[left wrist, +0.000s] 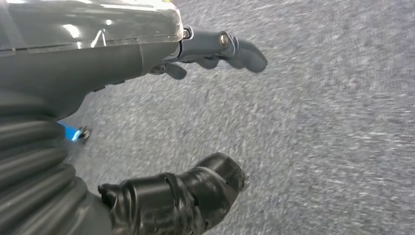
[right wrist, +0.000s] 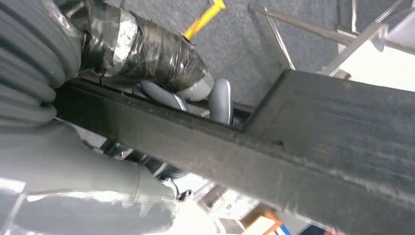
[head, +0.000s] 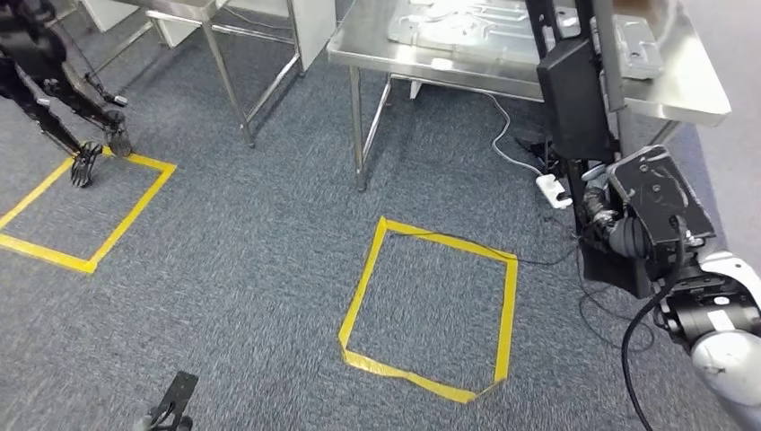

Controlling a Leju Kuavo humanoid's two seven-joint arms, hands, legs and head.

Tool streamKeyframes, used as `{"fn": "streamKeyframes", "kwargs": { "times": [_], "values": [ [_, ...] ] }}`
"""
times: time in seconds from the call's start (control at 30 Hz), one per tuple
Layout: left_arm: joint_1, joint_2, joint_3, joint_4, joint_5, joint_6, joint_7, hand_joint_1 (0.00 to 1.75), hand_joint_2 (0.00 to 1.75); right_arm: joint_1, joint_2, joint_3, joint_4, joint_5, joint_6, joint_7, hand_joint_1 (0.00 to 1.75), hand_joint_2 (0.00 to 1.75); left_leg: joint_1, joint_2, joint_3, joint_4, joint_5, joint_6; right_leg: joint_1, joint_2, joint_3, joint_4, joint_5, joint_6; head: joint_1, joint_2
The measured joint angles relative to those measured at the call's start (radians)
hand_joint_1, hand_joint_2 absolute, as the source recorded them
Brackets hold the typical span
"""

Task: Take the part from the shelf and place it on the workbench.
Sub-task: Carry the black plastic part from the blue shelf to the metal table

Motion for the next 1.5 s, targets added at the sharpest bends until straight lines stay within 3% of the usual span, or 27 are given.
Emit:
{"fn": "streamKeyframes", "kwargs": {
  "times": [0.07, 0.13, 0.2, 0.23, 0.27, 0.3, 0.33, 0.37, 0.43, 0.5, 0.57, 0.63, 0.7, 0.77, 0.8, 0.83, 0.9, 0.97, 1.03, 1.13, 1.23, 1.3, 1.33, 1.37, 1.43, 1.5],
  "values": [
    [0.001, 0.000, 0.000, 0.000, 0.000, 0.000, 0.000, 0.00, 1.75, -0.002, 0.003, 0.000, -0.001, 0.015, 0.003, 0.002, 1.75, 1.75, 0.003, -0.010, -0.004, -0.003, 0.001, -0.014, 0.000, -0.020, 0.005, -0.010, 0.001, -0.009, -0.001, 0.000],
    [0.000, -0.002, 0.000, 0.000, 0.000, 0.000, 0.001, 0.00, 1.75, -0.005, 0.007, 0.000, -0.003, 0.028, 0.004, 0.005, 1.75, 1.75, -0.001, 0.025, -0.022, 0.035, -0.024, -0.024, -0.004, -0.042, 0.016, -0.023, 0.004, -0.022, -0.006, 0.000],
    [-0.003, -0.004, 0.000, 0.000, 0.000, 0.000, 0.001, 0.00, 1.75, -0.005, 0.009, 0.000, -0.004, 0.035, 0.004, 0.008, 1.75, 1.75, -0.003, 0.074, -0.078, 0.147, -0.078, -0.029, -0.001, -0.065, 0.023, -0.027, 0.002, -0.032, -0.011, 0.000],
    [-0.004, -0.004, 0.000, 0.000, 0.000, 0.000, 0.001, 0.00, 1.75, -0.005, 0.010, 0.000, -0.005, 0.037, 0.005, 0.011, 1.75, 1.75, -0.002, 0.083, -0.111, 0.209, -0.101, -0.030, 0.001, -0.077, 0.023, -0.026, 0.000, -0.035, -0.012, 0.000],
    [-0.003, -0.004, 0.000, 0.000, 0.000, 0.000, 0.002, 0.00, 1.75, -0.004, 0.012, 0.000, -0.005, 0.038, 0.005, 0.013, 1.75, 1.75, -0.002, 0.088, -0.134, 0.250, -0.110, -0.031, 0.003, -0.088, 0.024, -0.025, -0.002, -0.036, -0.012, 0.000],
    [-0.002, -0.004, 0.000, 0.000, 0.000, 0.000, 0.002, 0.00, 1.75, -0.003, 0.013, 0.000, -0.005, 0.039, 0.006, 0.015, 1.75, 1.75, -0.002, 0.090, -0.140, 0.256, -0.100, -0.031, 0.004, -0.099, 0.025, -0.023, -0.005, -0.037, -0.012, 0.000],
    [-0.001, -0.004, 0.000, 0.000, 0.000, 0.000, 0.003, 0.00, 1.75, -0.002, 0.014, 0.000, -0.005, 0.040, 0.007, 0.016, 1.75, 1.75, -0.002, 0.094, -0.125, 0.224, -0.074, -0.030, 0.005, -0.109, 0.026, -0.020, -0.008, -0.036, -0.012, 0.000],
    [-0.001, -0.004, 0.000, 0.000, 0.000, -0.001, 0.003, 0.00, 1.75, -0.001, 0.015, 0.000, -0.005, 0.042, 0.008, 0.016, 1.75, 1.75, -0.003, 0.104, -0.094, 0.163, -0.039, -0.027, 0.006, -0.119, 0.028, -0.017, -0.012, -0.034, -0.012, 0.000],
    [-0.003, -0.004, 0.000, 0.000, 0.000, -0.001, 0.002, 0.00, 1.75, -0.001, 0.016, -0.001, -0.005, 0.045, 0.008, 0.016, 1.75, 1.75, -0.010, 0.131, -0.033, 0.046, 0.003, -0.019, 0.011, -0.137, 0.031, -0.009, -0.022, -0.027, -0.012, 0.000],
    [-0.003, -0.003, 0.000, 0.000, 0.000, -0.001, 0.002, 0.00, 1.75, -0.001, 0.016, -0.002, -0.006, 0.048, 0.008, 0.016, 1.75, 1.75, -0.016, 0.137, -0.013, 0.006, 0.007, -0.010, 0.017, -0.153, 0.034, -0.006, -0.028, -0.019, -0.009, 0.000],
    [0.000, -0.004, 0.000, 0.000, 0.000, 0.000, 0.002, 0.00, 1.75, 0.000, 0.016, -0.003, -0.008, 0.048, 0.008, 0.016, 1.75, 1.75, -0.013, 0.120, -0.011, 0.000, 0.011, -0.001, 0.017, -0.163, 0.038, -0.008, -0.032, -0.011, -0.007, 0.000],
    [0.001, -0.004, 0.000, 0.000, 0.000, 0.001, 0.002, 0.00, 1.75, 0.000, 0.016, -0.005, -0.009, 0.048, 0.008, 0.016, 1.75, 1.75, -0.007, 0.107, -0.006, -0.009, 0.016, 0.009, 0.012, -0.134, 0.028, 0.022, -0.058, -0.001, -0.004, 0.000],
    [-0.001, -0.004, 0.000, 0.000, 0.000, 0.001, 0.003, 0.00, 1.75, 0.002, 0.016, -0.009, -0.009, 0.048, 0.008, 0.016, 1.75, 1.75, -0.004, 0.096, -0.002, -0.012, 0.017, 0.015, 0.008, -0.086, -0.021, 0.129, -0.114, 0.005, 0.003, 0.000],
    [-0.002, -0.004, 0.000, 0.000, 0.000, 0.001, 0.003, 0.00, 1.75, 0.008, 0.016, -0.011, -0.009, 0.049, 0.007, 0.016, 1.75, 1.75, -0.004, 0.083, -0.002, -0.011, 0.015, 0.016, 0.007, -0.069, -0.084, 0.247, -0.152, 0.009, 0.005, 0.000],
    [-0.002, -0.004, -0.001, 0.000, 0.000, 0.001, 0.003, 0.00, 1.75, 0.012, 0.016, -0.011, -0.009, 0.049, 0.007, 0.016, 1.75, 1.75, -0.004, 0.077, -0.001, -0.009, 0.014, 0.017, 0.006, -0.068, -0.098, 0.266, -0.146, 0.010, 0.005, 0.000],
    [-0.001, -0.004, -0.001, 0.000, 0.000, 0.002, 0.003, 0.00, 1.75, 0.014, 0.016, -0.011, -0.009, 0.048, 0.007, 0.017, 1.75, 1.75, -0.004, 0.071, -0.001, -0.007, 0.012, 0.016, 0.005, -0.067, -0.092, 0.243, -0.120, 0.010, 0.005, 0.000],
    [-0.001, -0.006, -0.001, 0.000, 0.000, 0.005, 0.005, 0.00, 1.75, 0.015, 0.017, -0.014, -0.009, 0.036, 0.005, 0.016, 1.75, 1.75, -0.003, 0.060, 0.001, -0.002, 0.007, 0.012, 0.001, -0.064, -0.039, 0.118, -0.048, 0.008, 0.005, 0.000],
    [-0.001, -0.007, -0.001, 0.000, 0.000, 0.013, 0.009, 0.00, 1.75, 0.017, 0.018, -0.021, -0.009, 0.007, 0.003, 0.016, 1.75, 1.75, -0.005, 0.052, -0.002, 0.003, 0.005, 0.003, 0.003, -0.057, 0.003, 0.018, -0.017, 0.002, 0.006, 0.000],
    [0.001, -0.007, -0.001, 0.000, 0.000, 0.019, 0.011, 0.00, 1.75, 0.020, 0.019, -0.029, -0.009, -0.027, 0.001, 0.013, 1.75, 1.75, -0.005, 0.050, -0.005, 0.001, 0.007, -0.009, 0.009, -0.053, 0.008, 0.000, -0.018, -0.007, 0.006, 0.000],
    [0.003, -0.008, -0.001, 0.000, 0.000, 0.024, 0.013, 0.00, 1.75, 0.025, 0.021, -0.036, -0.009, -0.068, -0.002, -0.002, 1.75, 1.75, -0.006, 0.065, -0.014, 0.021, -0.012, -0.024, 0.002, -0.049, 0.014, -0.008, -0.010, -0.025, 0.003, 0.000],
    [0.001, -0.010, -0.001, 0.000, 0.000, 0.029, 0.016, 0.00, 1.75, 0.034, 0.024, -0.045, -0.009, -0.090, -0.008, -0.016, 1.75, 1.75, -0.005, 0.086, -0.085, 0.182, -0.097, -0.032, 0.003, -0.044, 0.018, -0.009, -0.009, -0.037, -0.001, 0.000],
    [0.003, -0.010, -0.001, 0.000, 0.000, 0.031, 0.018, 0.00, 1.75, 0.039, 0.025, -0.048, -0.009, -0.098, -0.011, -0.019, 1.75, 1.75, -0.005, 0.086, -0.126, 0.263, -0.115, -0.034, 0.004, -0.037, 0.017, -0.006, -0.011, -0.039, -0.001, 0.000],
    [0.003, -0.010, -0.001, 0.000, 0.000, 0.032, 0.018, 0.00, 1.75, 0.041, 0.025, -0.049, -0.009, -0.100, -0.013, -0.020, 1.75, 1.75, -0.005, 0.086, -0.122, 0.252, -0.097, -0.033, 0.004, -0.031, 0.017, -0.004, -0.012, -0.040, -0.001, 0.000],
    [0.004, -0.010, -0.001, 0.000, 0.000, 0.032, 0.018, 0.00, 1.75, 0.042, 0.025, -0.049, -0.009, -0.102, -0.014, -0.020, 1.75, 1.75, -0.005, 0.084, -0.101, 0.207, -0.066, -0.031, 0.004, -0.025, 0.018, -0.001, -0.014, -0.039, -0.001, 0.000],
    [0.003, -0.011, -0.001, 0.000, 0.000, 0.032, 0.018, 0.00, 1.75, 0.042, 0.026, -0.052, -0.009, -0.103, -0.014, -0.020, 1.75, 1.75, -0.004, 0.064, -0.041, 0.079, -0.012, -0.023, 0.005, -0.012, 0.016, 0.005, -0.018, -0.035, 0.000, 0.000],
    [0.003, -0.011, -0.001, 0.000, 0.000, 0.032, 0.016, 0.00, 1.75, 0.040, 0.027, -0.055, -0.010, -0.103, -0.015, -0.020, 1.75, 1.75, -0.005, 0.048, -0.008, 0.014, -0.001, -0.018, 0.004, 0.001, 0.010, 0.007, -0.019, -0.026, 0.000, 0.000]
  ]
}}
